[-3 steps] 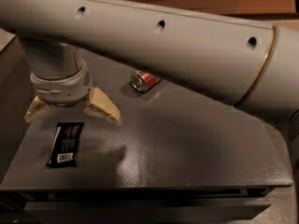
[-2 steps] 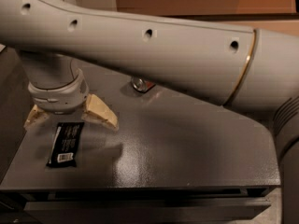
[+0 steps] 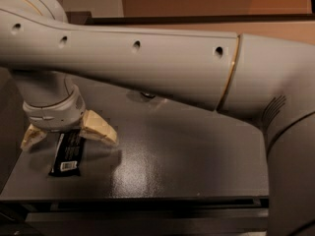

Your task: Pick rxbar chocolate

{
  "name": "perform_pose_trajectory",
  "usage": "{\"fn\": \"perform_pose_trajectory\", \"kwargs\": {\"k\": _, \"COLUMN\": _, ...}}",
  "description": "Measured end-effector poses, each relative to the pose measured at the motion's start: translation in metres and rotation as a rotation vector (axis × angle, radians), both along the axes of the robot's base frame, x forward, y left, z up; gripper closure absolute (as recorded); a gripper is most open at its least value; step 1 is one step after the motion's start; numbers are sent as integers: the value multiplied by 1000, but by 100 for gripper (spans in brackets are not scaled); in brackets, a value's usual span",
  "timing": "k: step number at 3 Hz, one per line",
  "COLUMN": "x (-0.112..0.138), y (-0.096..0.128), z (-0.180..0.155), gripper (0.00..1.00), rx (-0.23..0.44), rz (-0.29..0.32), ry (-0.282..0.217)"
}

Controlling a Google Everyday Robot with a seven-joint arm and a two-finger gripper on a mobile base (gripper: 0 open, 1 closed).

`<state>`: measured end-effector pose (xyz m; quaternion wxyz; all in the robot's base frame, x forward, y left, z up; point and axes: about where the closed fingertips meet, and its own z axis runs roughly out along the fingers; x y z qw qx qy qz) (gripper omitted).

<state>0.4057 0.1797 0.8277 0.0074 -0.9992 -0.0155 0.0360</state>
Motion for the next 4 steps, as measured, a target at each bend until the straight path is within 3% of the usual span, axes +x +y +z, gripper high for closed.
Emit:
{"fn": "perform_pose_trajectory", "kwargs": {"k": 1, "x": -4, "y": 4, "z": -5, "gripper": 0, "rx": -22, "rz": 12, "ry": 1}}
{"fn": "perform_pose_trajectory", "kwargs": {"k": 2, "x": -6, "y": 6, "z": -7, "gripper": 16, "rx": -36, "rz": 15, "ry": 2}}
{"fn": "perform_pose_trajectory", "kwargs": {"k": 4, "x": -8, "y": 8, "z": -2, "gripper": 62, "rx": -27, "rz": 16, "ry": 1}}
